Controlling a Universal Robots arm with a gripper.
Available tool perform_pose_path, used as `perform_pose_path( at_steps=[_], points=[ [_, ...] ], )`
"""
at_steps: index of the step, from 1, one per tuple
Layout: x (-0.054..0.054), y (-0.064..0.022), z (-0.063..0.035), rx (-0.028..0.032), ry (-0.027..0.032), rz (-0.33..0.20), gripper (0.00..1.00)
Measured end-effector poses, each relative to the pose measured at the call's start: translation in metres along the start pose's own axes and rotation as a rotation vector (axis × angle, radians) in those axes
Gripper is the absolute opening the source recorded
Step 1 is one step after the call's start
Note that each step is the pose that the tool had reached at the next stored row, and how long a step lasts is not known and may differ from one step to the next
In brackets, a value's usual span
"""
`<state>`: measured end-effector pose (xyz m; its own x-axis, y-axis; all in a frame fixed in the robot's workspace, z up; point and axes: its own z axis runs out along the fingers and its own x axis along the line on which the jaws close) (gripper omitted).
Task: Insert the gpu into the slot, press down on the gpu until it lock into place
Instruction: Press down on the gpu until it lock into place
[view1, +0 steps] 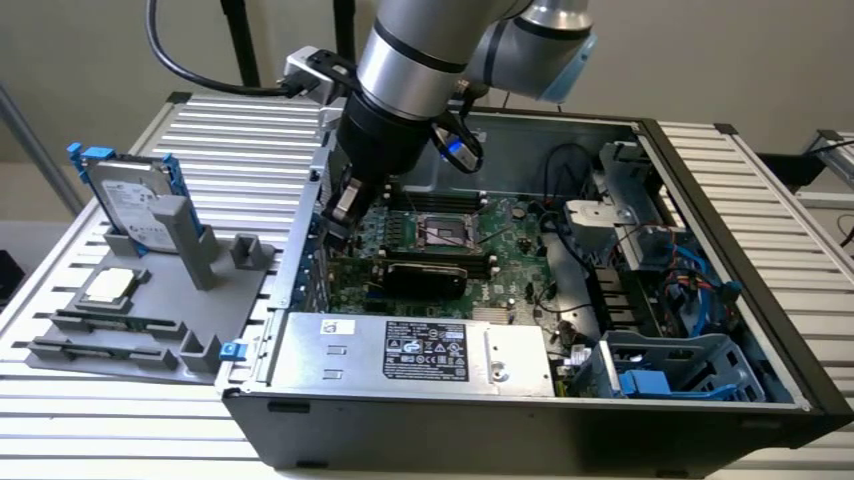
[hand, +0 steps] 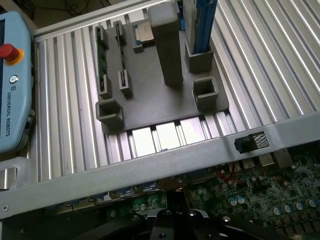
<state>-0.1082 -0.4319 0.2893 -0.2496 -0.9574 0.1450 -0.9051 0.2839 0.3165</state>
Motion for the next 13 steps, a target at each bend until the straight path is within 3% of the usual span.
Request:
perform_pose_path(
  at_steps=[13],
  points=[
    [-0.0034, 0.0028, 0.0004, -0.0014, 0.0004, 0.0, 0.11]
  ],
)
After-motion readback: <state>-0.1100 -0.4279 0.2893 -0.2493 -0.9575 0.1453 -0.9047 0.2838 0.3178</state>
